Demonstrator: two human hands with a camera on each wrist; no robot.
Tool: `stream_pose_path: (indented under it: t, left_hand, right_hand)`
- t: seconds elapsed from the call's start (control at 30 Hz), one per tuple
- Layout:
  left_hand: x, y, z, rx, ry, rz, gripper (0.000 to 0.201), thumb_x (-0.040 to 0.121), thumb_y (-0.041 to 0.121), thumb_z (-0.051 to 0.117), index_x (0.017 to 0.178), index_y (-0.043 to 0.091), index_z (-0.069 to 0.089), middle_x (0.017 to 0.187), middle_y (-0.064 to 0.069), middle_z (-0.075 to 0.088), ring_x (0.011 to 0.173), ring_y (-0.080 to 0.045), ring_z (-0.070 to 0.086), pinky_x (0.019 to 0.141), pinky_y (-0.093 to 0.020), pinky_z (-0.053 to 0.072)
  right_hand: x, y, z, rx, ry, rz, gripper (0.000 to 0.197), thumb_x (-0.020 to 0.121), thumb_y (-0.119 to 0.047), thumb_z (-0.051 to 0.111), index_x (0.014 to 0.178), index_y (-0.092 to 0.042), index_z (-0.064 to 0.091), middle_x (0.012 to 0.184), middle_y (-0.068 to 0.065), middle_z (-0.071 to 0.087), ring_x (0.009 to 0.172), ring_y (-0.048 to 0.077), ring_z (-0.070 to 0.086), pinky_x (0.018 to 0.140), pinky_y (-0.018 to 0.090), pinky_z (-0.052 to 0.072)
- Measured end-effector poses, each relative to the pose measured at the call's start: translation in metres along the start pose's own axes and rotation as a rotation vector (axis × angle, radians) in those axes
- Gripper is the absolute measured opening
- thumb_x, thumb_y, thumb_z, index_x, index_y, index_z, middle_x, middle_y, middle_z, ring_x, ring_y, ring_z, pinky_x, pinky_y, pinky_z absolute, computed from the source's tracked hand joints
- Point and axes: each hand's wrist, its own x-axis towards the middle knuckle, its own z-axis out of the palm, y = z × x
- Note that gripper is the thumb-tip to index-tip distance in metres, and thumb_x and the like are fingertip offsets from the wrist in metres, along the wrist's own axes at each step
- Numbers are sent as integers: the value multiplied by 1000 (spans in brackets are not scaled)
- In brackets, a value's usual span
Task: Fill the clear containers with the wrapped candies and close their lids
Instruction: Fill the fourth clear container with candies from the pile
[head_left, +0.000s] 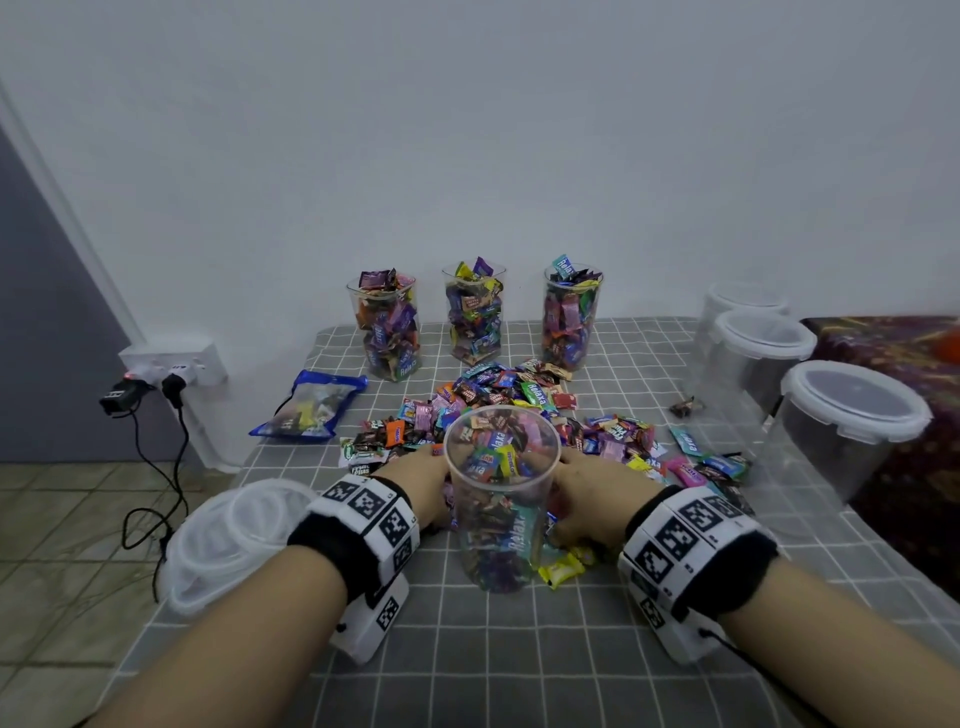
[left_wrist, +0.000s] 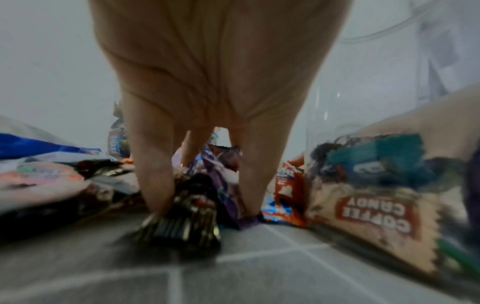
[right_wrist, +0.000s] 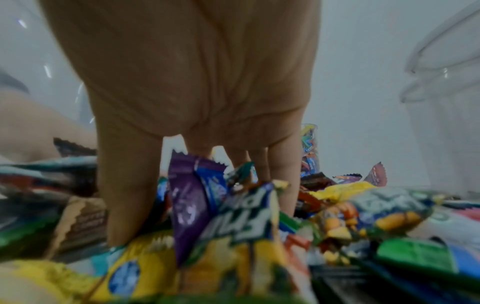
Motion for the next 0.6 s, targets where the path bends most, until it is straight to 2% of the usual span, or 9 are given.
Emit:
stream_pose_path:
  t: [0.1,0.23,0.37,0.6]
  left_hand:
    - [3,-1,0,14,65,-2,56,83,30,67,135,24,48,137,-6,48,119,-26,51,101,-38,44]
    - [3,-2,-2,-14,123,-23,36,86,32,63,121,20,61,120,-6,63,108,-25,59,95,-39,48]
    - [-1,1,-3,-18,178,-41,27,91,25,54,115,17,65,112,-7,66,102,-26,61,91,-39,50]
    - [-7,7,-5,13,203,-60,23,91,15,49,107,12,65,106,-9,65,96,-28,61,85,-38,51]
  right_hand:
    - [3,0,2,21,51,4,75,78,-42,70,142,-36,30,139,2,41,117,25,52,94,41,49]
    - [4,-1,0,25,77,12,56,84,-36,65,135,-30,41,126,3,49,111,23,54,93,38,48]
    - [4,-3,1,39,110,2,46,88,-30,60,132,-27,46,124,3,51,111,22,54,93,37,48]
    - [4,-3,1,56,155,4,33,93,-19,50,125,-21,54,122,5,57,111,22,55,94,36,48]
